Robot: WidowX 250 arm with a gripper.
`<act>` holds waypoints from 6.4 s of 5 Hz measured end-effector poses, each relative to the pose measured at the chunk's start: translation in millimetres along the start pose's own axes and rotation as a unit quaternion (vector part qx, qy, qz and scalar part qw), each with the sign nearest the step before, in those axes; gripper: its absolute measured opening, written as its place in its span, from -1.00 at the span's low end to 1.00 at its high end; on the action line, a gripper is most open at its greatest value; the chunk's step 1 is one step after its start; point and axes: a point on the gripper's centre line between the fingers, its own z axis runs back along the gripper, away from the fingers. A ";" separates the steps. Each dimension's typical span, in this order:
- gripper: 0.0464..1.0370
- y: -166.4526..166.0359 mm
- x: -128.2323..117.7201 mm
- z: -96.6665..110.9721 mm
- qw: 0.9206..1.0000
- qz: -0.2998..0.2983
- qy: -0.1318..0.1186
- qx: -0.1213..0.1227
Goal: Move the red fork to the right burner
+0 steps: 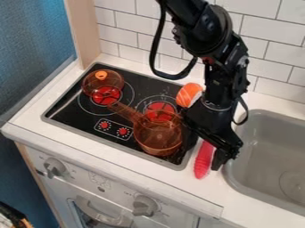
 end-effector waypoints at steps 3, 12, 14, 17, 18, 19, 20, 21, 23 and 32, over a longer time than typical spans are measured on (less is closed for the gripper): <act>-0.14 -2.9 6.9 -15.3 1.000 -0.011 0.004 -0.009; -0.17 -19.7 62.3 42.0 0.893 0.414 0.038 -0.174; -0.17 -8.7 61.0 36.8 0.873 0.449 0.040 -0.185; -0.17 23.9 47.9 26.3 0.850 0.498 0.048 -0.165; -0.17 37.0 44.5 26.9 0.844 0.510 0.045 -0.158; -0.17 52.2 42.6 34.7 0.835 0.527 0.025 -0.159; -0.17 55.6 44.4 36.0 0.832 0.531 0.020 -0.157; -0.17 63.0 49.6 39.2 0.828 0.540 0.006 -0.150; -0.17 80.8 54.8 26.1 0.815 0.563 0.009 -0.139; 0.93 119.8 31.4 8.2 0.820 0.569 0.026 -0.057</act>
